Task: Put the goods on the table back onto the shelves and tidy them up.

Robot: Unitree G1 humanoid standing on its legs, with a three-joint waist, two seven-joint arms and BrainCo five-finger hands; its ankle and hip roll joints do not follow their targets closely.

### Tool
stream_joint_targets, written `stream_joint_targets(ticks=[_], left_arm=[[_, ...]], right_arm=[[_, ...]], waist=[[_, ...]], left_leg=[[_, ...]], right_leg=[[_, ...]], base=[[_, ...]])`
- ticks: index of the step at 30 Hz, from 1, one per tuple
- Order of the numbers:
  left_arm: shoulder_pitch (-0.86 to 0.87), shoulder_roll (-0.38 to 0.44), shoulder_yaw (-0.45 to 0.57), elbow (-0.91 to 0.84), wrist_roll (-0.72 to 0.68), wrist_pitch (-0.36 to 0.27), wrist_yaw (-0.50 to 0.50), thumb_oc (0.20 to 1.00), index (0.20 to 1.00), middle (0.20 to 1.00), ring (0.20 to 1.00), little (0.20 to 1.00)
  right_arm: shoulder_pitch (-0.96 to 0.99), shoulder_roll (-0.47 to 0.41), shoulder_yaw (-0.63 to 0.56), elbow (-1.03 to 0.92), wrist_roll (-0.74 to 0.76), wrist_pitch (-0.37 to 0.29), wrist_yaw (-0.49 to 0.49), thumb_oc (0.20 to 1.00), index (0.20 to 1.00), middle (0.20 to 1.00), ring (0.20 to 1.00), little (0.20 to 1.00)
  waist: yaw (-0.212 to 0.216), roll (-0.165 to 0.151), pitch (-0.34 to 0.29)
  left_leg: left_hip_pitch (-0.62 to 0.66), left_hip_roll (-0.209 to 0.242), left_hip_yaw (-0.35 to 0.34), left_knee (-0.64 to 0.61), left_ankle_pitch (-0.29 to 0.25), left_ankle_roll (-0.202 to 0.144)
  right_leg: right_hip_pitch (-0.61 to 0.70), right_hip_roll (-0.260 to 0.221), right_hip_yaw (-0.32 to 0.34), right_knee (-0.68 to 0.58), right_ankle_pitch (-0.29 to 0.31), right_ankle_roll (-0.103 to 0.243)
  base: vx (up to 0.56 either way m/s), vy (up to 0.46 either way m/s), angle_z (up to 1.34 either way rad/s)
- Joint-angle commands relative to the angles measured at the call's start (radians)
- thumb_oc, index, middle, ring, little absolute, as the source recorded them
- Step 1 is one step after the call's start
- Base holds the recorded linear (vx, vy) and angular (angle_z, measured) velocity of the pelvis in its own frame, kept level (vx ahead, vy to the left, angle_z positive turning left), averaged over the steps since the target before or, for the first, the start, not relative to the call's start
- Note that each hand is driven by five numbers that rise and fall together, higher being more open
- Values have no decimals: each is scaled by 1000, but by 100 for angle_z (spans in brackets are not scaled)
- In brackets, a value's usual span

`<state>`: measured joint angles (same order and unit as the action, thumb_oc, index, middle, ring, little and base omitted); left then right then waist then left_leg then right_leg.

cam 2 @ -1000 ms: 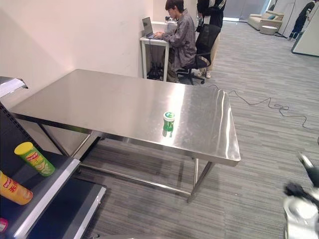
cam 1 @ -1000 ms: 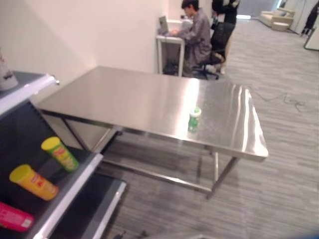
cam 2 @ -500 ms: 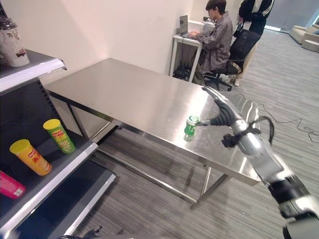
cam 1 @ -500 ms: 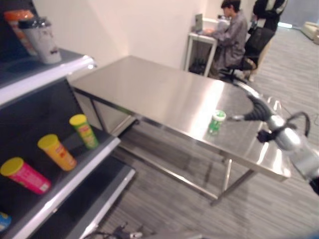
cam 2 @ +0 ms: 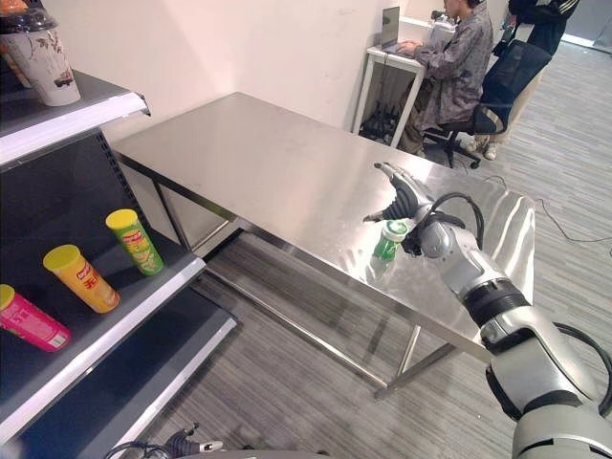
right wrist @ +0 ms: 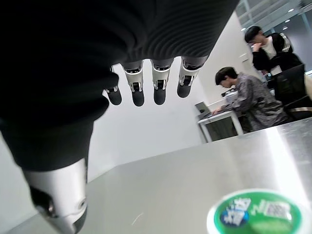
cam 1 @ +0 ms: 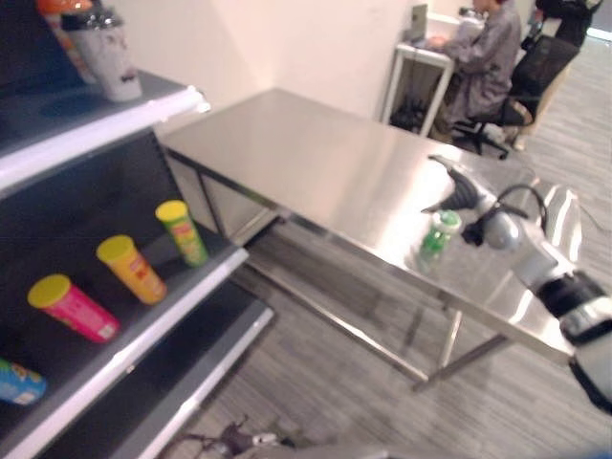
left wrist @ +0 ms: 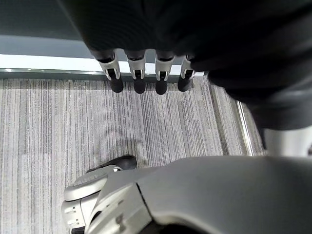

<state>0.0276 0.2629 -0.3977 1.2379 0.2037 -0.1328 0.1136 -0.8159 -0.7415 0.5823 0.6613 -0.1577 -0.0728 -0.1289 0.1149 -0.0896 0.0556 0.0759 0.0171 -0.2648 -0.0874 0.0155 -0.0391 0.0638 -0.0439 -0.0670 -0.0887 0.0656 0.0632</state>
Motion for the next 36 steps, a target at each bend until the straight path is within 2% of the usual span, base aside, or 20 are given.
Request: stream_joint_targets(ticks=[1,9,21,29,36], left_arm=[[-50,-53,-71,59,-44,-18,4,1000,1000,1000,1000,1000],[-30,-56,-32,85,-64,-15,-3,1000,1000,1000,1000,1000],[-18,-56,-14,84,-55,-16,-11,1000,1000,1000,1000,1000],[-16,-50,-5,83,-54,-16,-16,1000,1000,1000,1000,1000],[-12,-48,-1,82,-56,-15,-22,1000,1000,1000,1000,1000]], right_arm=[[-144,-38,34,20,-8,-3,-52,1000,1000,1000,1000,1000],[-30,-122,-51,-63,35,-21,-41,1000,1000,1000,1000,1000],[120,-181,-129,-157,78,-43,0,1000,1000,1000,1000,1000],[202,-176,-167,-217,152,-63,40,1000,1000,1000,1000,1000],[218,-155,-149,-202,151,-60,63,1000,1000,1000,1000,1000]], waist=[[29,-23,-7],[13,-19,-11],[-8,-16,-16],[-15,-15,-15],[-12,-13,-15]], left_leg=[[17,40,-41,0,-86,-8],[4,40,-46,0,-83,-15],[9,44,-31,0,-90,-16],[16,46,-24,0,-95,-17],[18,46,-19,0,-97,-17]], right_leg=[[-38,-69,16,92,-52,45],[-28,-72,1,69,-51,47],[-24,-68,16,54,-48,45],[-23,-69,21,52,-48,46],[-21,-70,21,51,-47,47]], base=[[16,-10,13],[23,-11,8],[2,-1,0],[4,-1,-5],[0,0,0]])
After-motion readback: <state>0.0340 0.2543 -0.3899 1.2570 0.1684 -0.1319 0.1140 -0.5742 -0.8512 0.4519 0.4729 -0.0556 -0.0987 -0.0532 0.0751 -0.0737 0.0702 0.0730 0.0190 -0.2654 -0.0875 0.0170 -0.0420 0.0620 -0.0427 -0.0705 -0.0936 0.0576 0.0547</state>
